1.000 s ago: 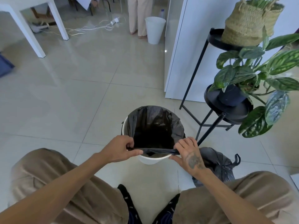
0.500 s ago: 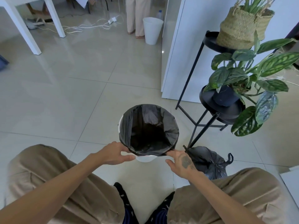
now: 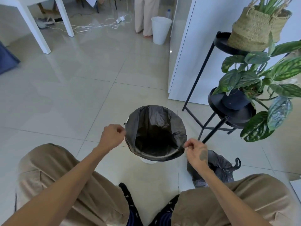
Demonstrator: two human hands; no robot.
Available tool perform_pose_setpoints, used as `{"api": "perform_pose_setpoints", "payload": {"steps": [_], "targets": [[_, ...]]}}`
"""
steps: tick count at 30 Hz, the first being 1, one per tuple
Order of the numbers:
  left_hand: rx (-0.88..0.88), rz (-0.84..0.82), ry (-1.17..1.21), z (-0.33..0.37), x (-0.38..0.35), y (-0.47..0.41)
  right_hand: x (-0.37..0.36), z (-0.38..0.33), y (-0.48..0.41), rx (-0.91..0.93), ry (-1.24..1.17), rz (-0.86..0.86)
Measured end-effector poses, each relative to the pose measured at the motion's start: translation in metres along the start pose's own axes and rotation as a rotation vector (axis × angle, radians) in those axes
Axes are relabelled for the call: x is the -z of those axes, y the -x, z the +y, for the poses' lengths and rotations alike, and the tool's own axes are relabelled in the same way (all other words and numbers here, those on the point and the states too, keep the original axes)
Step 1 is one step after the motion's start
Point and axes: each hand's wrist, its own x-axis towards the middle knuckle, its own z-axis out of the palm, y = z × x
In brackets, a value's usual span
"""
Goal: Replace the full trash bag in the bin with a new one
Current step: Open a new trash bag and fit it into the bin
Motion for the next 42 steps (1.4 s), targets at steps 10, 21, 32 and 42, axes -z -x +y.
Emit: {"api": "perform_pose_setpoints", "payload": {"steps": [10,21,32,42], "targets": [[-0.065,-0.051,0.281,0.020,-0.048,-0.020,-0.031,-0.020,-0.048,-0.086,-0.187,-0.250],[0.300,-0.069,0.884,0.017,-0.068,-0.037,-0.052,-0.022,-0.043,-0.373,-0.650,-0.140],[0.427,-0.169,0.858,-0.022,-0.080,-0.065,-0.053,-0.011,-0.049,-0.525,-0.873,-0.200],[0.186,-0.096,0.901,0.026,-0.053,-0.092,-0.042,-0.012,-0.088,-0.254,-0.527,-0.177]]}}
